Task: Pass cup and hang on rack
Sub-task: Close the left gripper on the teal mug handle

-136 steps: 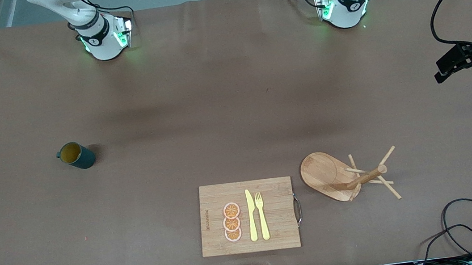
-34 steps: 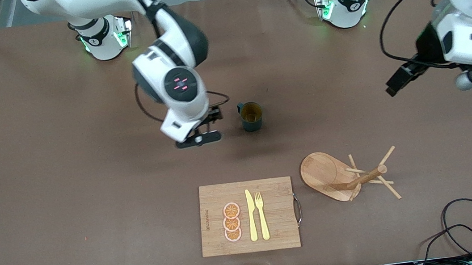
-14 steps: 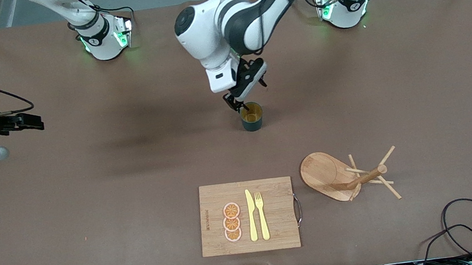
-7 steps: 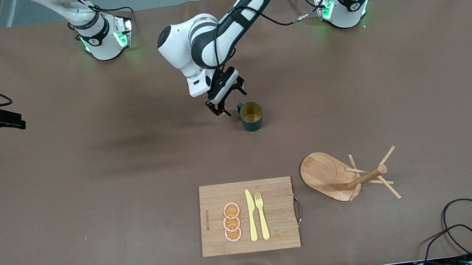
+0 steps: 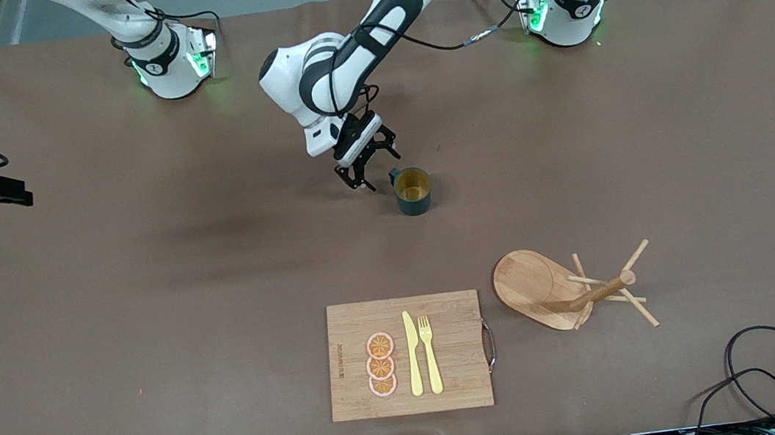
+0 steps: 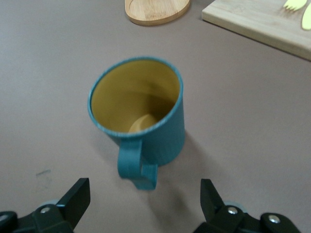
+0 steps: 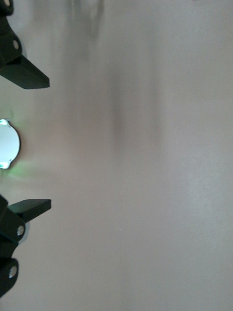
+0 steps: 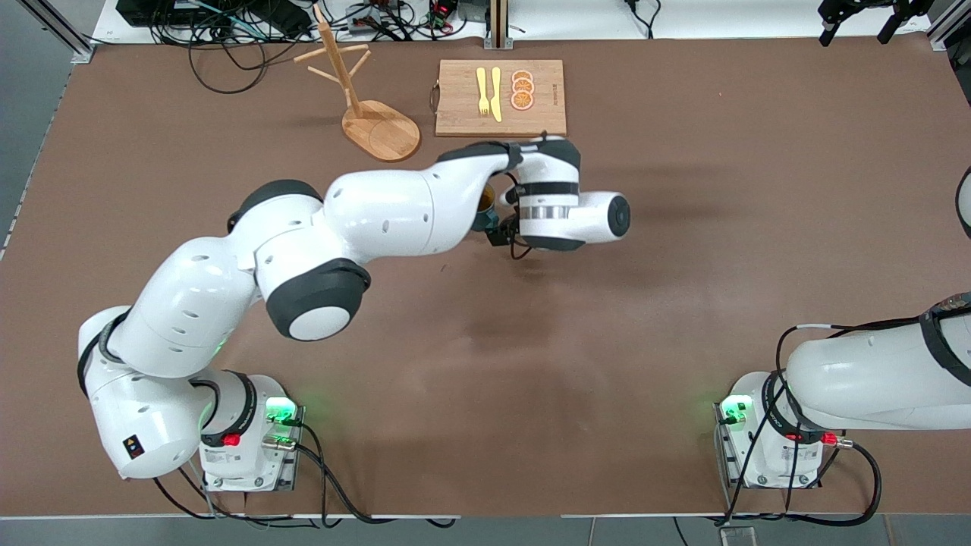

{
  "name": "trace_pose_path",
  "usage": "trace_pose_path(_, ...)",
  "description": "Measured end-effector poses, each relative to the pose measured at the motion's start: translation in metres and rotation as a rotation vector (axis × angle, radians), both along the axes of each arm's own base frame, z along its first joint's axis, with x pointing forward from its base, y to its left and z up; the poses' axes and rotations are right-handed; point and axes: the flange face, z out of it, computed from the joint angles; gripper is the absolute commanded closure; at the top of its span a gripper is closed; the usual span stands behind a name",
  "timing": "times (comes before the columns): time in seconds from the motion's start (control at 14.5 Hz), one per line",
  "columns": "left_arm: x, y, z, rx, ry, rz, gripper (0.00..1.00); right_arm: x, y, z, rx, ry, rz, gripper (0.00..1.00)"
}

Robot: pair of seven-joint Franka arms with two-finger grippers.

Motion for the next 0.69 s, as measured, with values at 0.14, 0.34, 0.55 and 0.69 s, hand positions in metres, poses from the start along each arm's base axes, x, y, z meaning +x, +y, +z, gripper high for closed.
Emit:
trace_pose_path(0.14, -0.01, -0.002, -0.015, 0.023, -0.02, -0.02, 0.0, 0.0, 0.001, -0.002, 0.001, 0.008, 0.001, 0.0)
trace_pose_path(0.34, -0.012, 0.001, -0.028, 0.053, -0.041, -0.032, 0.02, 0.0, 0.001, -0.002, 0.001, 0.008, 0.001, 0.0)
trace_pose_path(0.55, -0.004, 0.005, -0.029, 0.064, -0.055, -0.025, 0.03, 0.001, 0.001, 0.001, 0.0, -0.003, 0.002, 0.0)
trace_pose_path(0.69, -0.002, 0.007, -0.033, 0.071, -0.057, -0.022, 0.05, 0.002, 0.001, 0.004, 0.0, -0.012, 0.003, 0.0)
